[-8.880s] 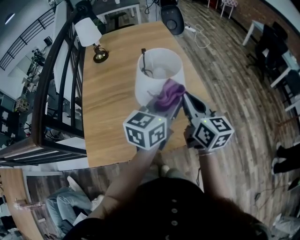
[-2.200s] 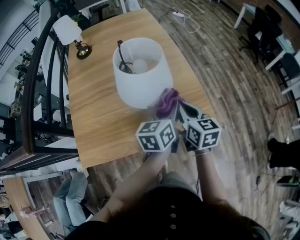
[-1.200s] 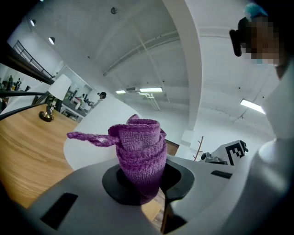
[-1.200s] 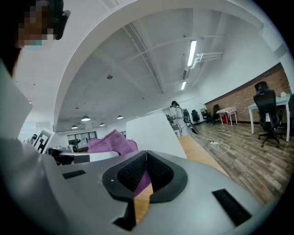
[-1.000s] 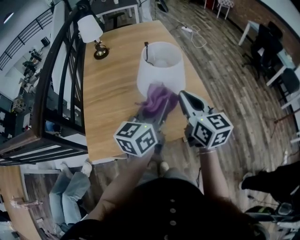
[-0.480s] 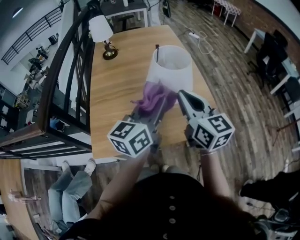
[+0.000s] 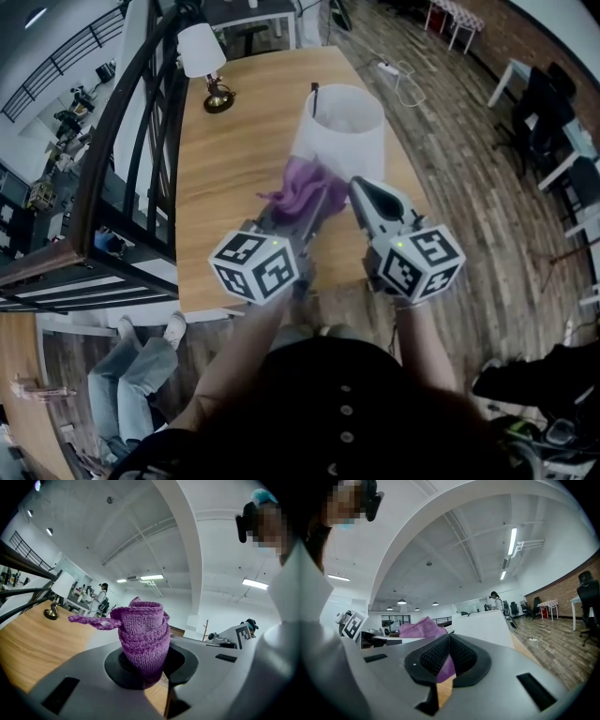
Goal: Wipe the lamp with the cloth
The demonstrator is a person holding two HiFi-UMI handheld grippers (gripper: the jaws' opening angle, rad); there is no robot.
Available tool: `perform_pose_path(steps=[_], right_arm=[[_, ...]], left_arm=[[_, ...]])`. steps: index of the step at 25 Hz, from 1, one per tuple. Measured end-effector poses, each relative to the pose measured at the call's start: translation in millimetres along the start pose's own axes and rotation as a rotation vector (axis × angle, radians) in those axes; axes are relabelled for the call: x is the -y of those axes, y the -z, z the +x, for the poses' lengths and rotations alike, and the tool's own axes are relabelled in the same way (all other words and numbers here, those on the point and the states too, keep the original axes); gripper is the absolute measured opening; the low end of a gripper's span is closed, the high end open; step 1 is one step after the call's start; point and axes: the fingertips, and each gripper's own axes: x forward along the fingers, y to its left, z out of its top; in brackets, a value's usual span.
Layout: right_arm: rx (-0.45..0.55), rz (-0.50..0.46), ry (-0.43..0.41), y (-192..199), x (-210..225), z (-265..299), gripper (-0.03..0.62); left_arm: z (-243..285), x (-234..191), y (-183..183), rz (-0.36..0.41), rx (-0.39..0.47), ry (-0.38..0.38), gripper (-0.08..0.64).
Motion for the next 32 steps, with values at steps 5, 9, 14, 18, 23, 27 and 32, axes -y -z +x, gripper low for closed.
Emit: perform_pose_path(steps=[5,9,14,18,23,27,32], right_arm=[[-0.009,-0.003,0.008,1.6,2.1,-4.2,0.012],[-0.021,-0.018,0.003,4.0,0.0,-2.3,0.012],[-0.020,-0.021,0.001,4.7,-2.0,-5.0,0.012],[-0.019,-0.026,-0.007,5.3,-6.5,-5.4,0.012],[-0.024,-0.024,-0.009,5.3,-6.8,-6.2,0.012],[-0.027,-0.013,-0.001,9.1,-3.9,-7.3,0.012],[-0.035,-0.016,0.005,11.2,-4.5,-6.8,0.012]], left_arm=[[1.3,2.5,4.8,-0.019,-0.006,0.006,0.061],[2.1,3.9,7.0,-0.024,-0.014,0.013,0.061],[1.8,6.2,8.7,-0.023,-0.015,0.013,0.061],[-0.1,8.8,9.5,-0.026,-0.018,0.023,0.061],[1.7,10.0,8.2,-0.024,-0.022,0.026,0.061],[1.7,9.8,8.2,-0.023,-0.018,0.024,0.061],[0.4,10.2,9.2,-0.042,-0.019,0.031,0.061]])
